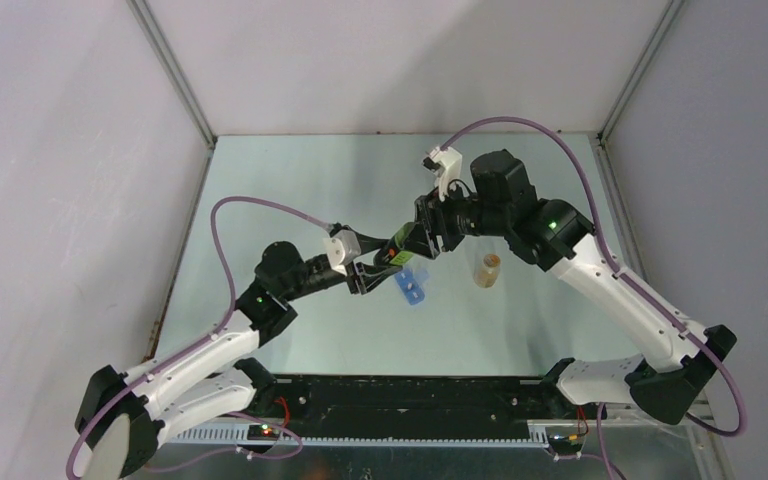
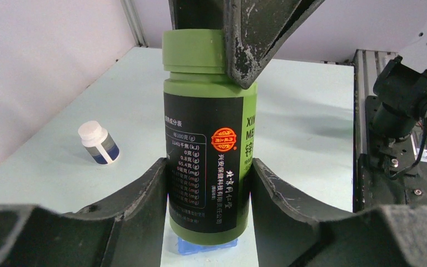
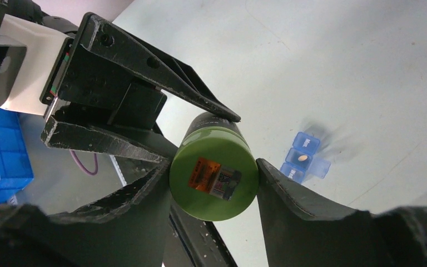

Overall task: Sort the pills into containers
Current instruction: Screw the lid of the pill bottle onto the pill bottle.

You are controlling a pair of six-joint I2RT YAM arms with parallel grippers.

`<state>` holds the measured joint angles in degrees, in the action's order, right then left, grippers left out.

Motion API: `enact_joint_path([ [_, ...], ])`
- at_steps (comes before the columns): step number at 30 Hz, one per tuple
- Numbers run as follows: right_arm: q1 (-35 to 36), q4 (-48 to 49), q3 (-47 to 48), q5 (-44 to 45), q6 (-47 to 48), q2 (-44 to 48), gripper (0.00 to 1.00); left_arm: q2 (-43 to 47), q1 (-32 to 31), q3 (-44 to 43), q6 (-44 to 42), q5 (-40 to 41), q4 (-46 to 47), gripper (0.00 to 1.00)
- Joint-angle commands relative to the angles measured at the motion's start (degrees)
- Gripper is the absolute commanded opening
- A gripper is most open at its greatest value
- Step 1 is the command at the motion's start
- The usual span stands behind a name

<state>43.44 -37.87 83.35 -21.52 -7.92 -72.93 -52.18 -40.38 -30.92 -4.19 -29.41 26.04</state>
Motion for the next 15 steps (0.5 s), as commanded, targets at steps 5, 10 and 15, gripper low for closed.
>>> enact_joint_path([
  [5, 0.9, -1.7, 1.4, -0.7, -2.4, -1.3, 0.67, 0.4, -0.2, -3.4, -1.4, -0.6, 4.1, 0.00],
  [10, 0.9, -0.9, 2.1, 1.3, -7.5, -1.0, 0.83, 0.5, -0.2, -2.5, -1.4, -0.7, 4.9, 0.00],
  [15, 0.9, 0.1, 2.0, 4.0, -5.5, 2.5, 0.99, 0.0, -0.2, -2.0, -0.2, -1.0, 6.1, 0.00],
])
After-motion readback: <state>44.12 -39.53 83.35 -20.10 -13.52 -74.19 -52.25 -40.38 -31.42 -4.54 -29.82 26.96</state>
